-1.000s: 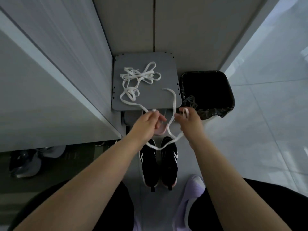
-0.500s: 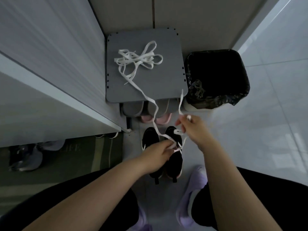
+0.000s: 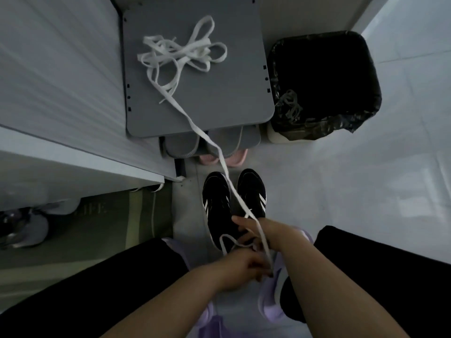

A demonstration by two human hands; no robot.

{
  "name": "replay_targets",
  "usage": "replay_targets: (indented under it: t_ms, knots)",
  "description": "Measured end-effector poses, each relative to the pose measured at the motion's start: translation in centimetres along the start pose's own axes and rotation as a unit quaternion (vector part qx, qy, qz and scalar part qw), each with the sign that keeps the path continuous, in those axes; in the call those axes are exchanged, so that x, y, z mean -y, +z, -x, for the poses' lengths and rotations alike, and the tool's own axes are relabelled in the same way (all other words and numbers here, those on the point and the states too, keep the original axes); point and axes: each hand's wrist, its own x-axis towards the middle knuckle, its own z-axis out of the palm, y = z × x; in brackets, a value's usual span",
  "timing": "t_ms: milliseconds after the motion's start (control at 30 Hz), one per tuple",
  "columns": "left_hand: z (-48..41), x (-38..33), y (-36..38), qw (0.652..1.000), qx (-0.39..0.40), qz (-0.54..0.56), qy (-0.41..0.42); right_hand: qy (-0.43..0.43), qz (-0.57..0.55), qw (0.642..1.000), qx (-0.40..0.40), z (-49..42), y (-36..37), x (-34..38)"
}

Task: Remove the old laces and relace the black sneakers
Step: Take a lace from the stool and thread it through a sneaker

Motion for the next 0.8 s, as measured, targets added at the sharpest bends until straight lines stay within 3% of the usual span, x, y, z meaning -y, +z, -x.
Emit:
replay_targets:
  t_ms: [67,100,233,367,400,433,500,533,600,633,667,733,800]
  knots:
    - [-0.2,-0.2,1.4,0.999,0.051,0.007,0.014,-0.035,-0.042,0.987,0.154,0.3,0.6,0.4]
    - [-0.3,0.1,1.7,0.998,0.067,0.009,0.013,-0.075,-0.108,0.972,0.194,0.5,0.4,0.5]
    - [-0.2,3.6,0.8,0.994,0.092,0.017,-0.061,-0.207,-0.39,0.86,0.256,1.2,-1.8,1.0]
    - [1.0,7.2,-1.4,0.981,0.101,-0.03,-0.162,-0.325,-0.374,0.783,0.377,1.9,-3.6,1.2]
    - [1.1,7.6,-2.0,0.981,0.083,-0.05,-0.17,-0.339,-0.36,0.786,0.371,2.4,-3.6,1.3]
    - [1.1,7.4,-2.7,0.984,0.036,-0.052,-0.168,-0.326,-0.343,0.814,0.336,2.8,-3.4,1.4]
    - [0.8,4.8,-4.8,0.978,-0.139,0.089,-0.13,-0.254,-0.265,0.898,0.244,3.5,-2.6,1.4]
    - [0.8,2.6,-6.3,0.941,-0.214,0.244,-0.099,-0.22,-0.205,0.928,0.22,3.6,-2.0,1.3]
    - [1.4,-2.1,-9.3,0.81,-0.222,0.543,-0.01,-0.173,-0.081,0.961,0.202,3.2,-0.8,0.9]
    - [2.3,-4.1,-10.8,0.756,-0.204,0.621,0.041,-0.154,-0.034,0.969,0.19,2.8,-0.2,0.7]
    - [3.4,-6.0,-12.1,0.726,-0.192,0.655,0.089,-0.137,-0.005,0.977,0.166,2.3,0.2,0.4]
    - [5.8,-8.7,-14.0,0.72,-0.21,0.642,0.159,-0.114,-0.014,0.99,0.084,1.3,0.6,-0.4]
    - [7.9,-10.1,-15.4,0.739,-0.263,0.587,0.203,-0.115,-0.059,0.991,-0.02,0.5,0.3,-1.1]
